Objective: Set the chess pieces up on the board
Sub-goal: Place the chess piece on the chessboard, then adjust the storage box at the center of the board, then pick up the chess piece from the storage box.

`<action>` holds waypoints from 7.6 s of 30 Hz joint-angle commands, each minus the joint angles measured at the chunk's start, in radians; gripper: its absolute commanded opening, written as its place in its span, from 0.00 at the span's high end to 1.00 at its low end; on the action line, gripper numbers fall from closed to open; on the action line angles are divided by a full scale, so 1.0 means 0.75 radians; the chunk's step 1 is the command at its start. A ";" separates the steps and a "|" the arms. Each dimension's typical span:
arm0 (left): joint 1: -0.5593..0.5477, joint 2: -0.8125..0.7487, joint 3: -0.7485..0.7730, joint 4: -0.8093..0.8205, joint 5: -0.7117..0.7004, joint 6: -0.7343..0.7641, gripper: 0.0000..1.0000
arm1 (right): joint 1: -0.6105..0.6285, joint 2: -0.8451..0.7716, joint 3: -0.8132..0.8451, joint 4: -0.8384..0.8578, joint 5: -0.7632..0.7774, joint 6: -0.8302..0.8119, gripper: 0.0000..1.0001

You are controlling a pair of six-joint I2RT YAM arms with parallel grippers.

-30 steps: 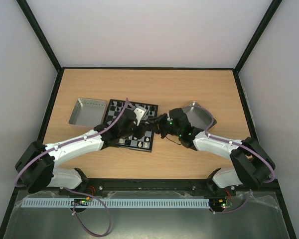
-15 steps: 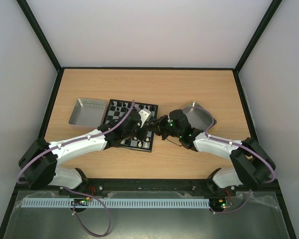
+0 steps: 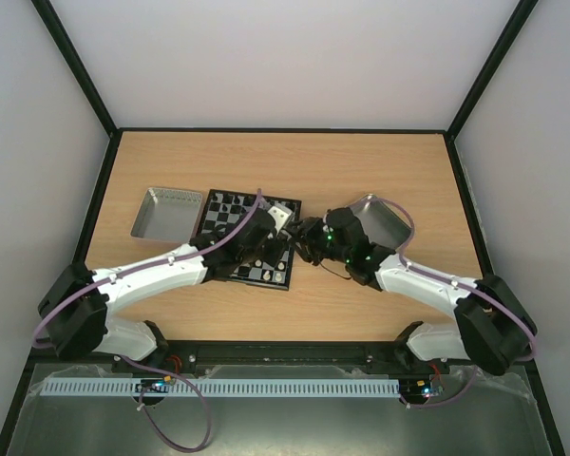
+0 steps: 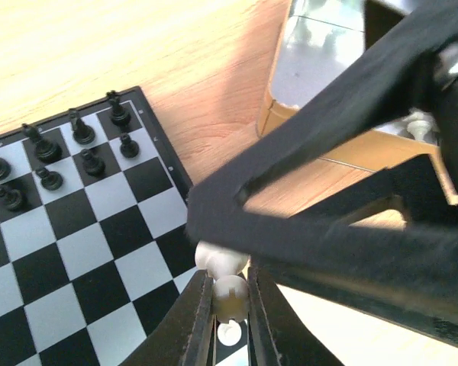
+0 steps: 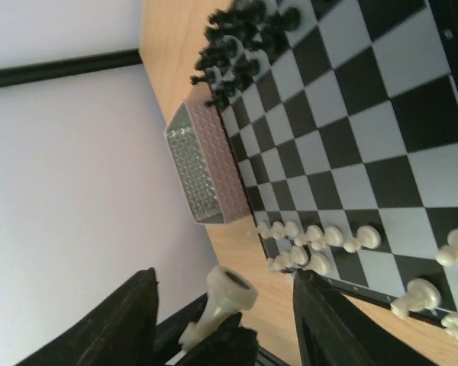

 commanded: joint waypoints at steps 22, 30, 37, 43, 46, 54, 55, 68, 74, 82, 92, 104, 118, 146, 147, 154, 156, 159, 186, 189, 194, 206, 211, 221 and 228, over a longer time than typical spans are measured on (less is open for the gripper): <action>0.795 -0.137 0.064 -1.091 0.243 -0.319 0.98 | -0.027 -0.222 0.086 -0.323 0.557 -0.431 0.39; 0.859 0.004 0.041 -1.093 0.233 -0.270 0.98 | -0.080 -0.227 0.030 -0.290 0.505 -0.438 0.39; 0.862 0.115 0.010 -1.020 0.274 -0.244 0.98 | -0.116 -0.232 0.011 -0.281 0.482 -0.447 0.39; 0.865 0.171 0.006 -0.971 0.267 -0.242 0.98 | -0.129 -0.230 -0.001 -0.276 0.472 -0.444 0.39; 0.867 0.189 0.001 -0.950 0.259 -0.241 0.98 | -0.133 -0.231 -0.006 -0.276 0.469 -0.444 0.39; 0.868 0.199 -0.010 -0.942 0.251 -0.236 0.86 | -0.138 -0.237 -0.009 -0.283 0.469 -0.442 0.39; 0.870 0.195 -0.010 -0.944 0.246 -0.237 0.81 | -0.138 -0.238 -0.010 -0.283 0.468 -0.441 0.39; 0.858 -0.008 0.145 -1.050 0.195 -0.304 0.64 | -0.156 -0.271 0.048 -0.416 0.596 -0.602 0.39; 0.823 -0.328 0.146 -0.779 0.290 -0.412 0.49 | -0.292 -0.164 0.186 -0.621 0.578 -1.015 0.38; 0.804 -0.474 -0.002 -0.421 0.349 -0.426 0.45 | -0.442 0.138 0.315 -0.663 0.684 -1.052 0.31; 0.793 -0.476 -0.065 -0.361 0.348 -0.334 0.43 | -0.518 0.675 0.670 -0.692 0.764 -1.022 0.44; 0.792 -0.473 -0.092 -0.331 0.340 -0.268 0.43 | -0.518 0.735 0.748 -0.795 0.703 -1.311 0.84; 0.792 -0.429 -0.080 -0.304 0.368 -0.242 0.43 | -0.369 0.548 0.522 -0.935 0.368 -1.667 0.88; 0.792 -0.428 -0.091 -0.281 0.353 -0.229 0.42 | -0.563 0.463 0.506 -0.658 0.798 -0.812 0.36; 0.792 -0.430 -0.092 -0.280 0.352 -0.229 0.42 | -0.572 0.482 0.516 -0.657 0.794 -0.807 0.36; 0.791 -0.433 -0.097 -0.275 0.348 -0.225 0.42 | -0.619 0.592 0.570 -0.627 0.781 -0.783 0.38; 0.792 -0.433 -0.097 -0.275 0.347 -0.221 0.42 | -0.623 0.626 0.596 -0.632 0.761 -0.811 0.40; 0.792 -0.433 -0.100 -0.274 0.345 -0.219 0.42 | -0.624 0.660 0.628 -0.643 0.697 -0.866 0.50; 0.792 -0.415 -0.115 -0.249 0.362 -0.227 0.42 | -0.396 0.475 0.480 -0.855 0.164 -1.472 0.79; 0.791 -0.413 -0.112 -0.247 0.370 -0.231 0.42 | -0.387 0.441 0.474 -0.876 0.185 -1.473 0.74; 0.792 -0.413 -0.109 -0.245 0.375 -0.231 0.41 | -0.390 0.311 0.473 -0.888 0.450 -1.348 0.58; 0.791 -0.413 -0.108 -0.239 0.387 -0.233 0.41 | -0.527 0.147 0.296 -0.865 0.761 -1.078 0.67; 0.792 -0.418 -0.112 -0.240 0.389 -0.234 0.41 | -0.584 0.234 0.235 -0.756 0.655 -1.099 0.68; 0.792 -0.415 -0.115 -0.243 0.384 -0.235 0.41 | -0.610 0.355 0.275 -0.686 0.698 -1.152 0.77; 0.793 -0.411 -0.115 -0.241 0.386 -0.233 0.41 | -0.616 0.436 0.293 -0.641 0.731 -1.173 0.68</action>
